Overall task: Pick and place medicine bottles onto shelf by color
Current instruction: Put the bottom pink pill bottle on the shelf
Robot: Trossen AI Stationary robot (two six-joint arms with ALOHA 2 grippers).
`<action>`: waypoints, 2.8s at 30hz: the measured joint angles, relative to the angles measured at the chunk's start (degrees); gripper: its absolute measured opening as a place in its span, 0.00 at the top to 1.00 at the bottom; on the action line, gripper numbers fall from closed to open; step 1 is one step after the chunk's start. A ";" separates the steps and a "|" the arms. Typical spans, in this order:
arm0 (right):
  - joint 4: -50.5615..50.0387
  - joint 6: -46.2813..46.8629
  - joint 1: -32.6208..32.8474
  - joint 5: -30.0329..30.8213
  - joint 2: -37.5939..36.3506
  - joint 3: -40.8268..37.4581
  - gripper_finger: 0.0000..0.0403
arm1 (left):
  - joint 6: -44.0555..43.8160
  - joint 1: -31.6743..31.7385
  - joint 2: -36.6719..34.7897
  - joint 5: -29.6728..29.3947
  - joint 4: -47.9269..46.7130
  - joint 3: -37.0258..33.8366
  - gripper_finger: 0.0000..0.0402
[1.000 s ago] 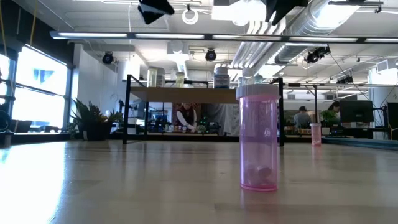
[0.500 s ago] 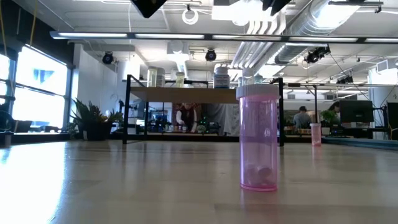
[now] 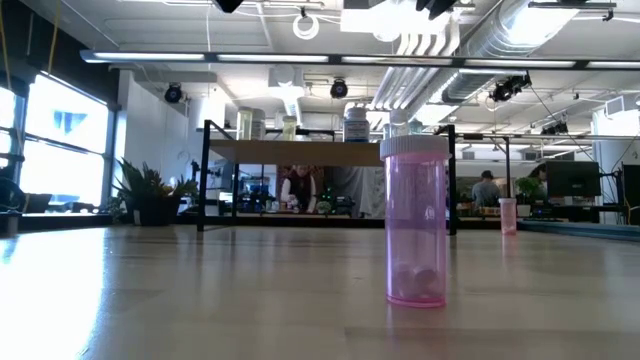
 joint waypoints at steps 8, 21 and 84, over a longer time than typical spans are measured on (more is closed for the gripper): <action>0.54 -0.03 0.00 0.00 0.02 -0.02 0.65 | -1.63 -0.32 6.38 -0.50 7.75 -0.02 0.40; 0.46 -0.20 0.00 0.02 0.02 -0.02 0.65 | 7.91 -2.22 18.95 -0.58 23.60 0.02 0.39; 0.52 1.07 0.00 1.75 0.04 -0.02 0.65 | 6.45 -4.35 34.08 -6.43 32.50 1.27 0.40</action>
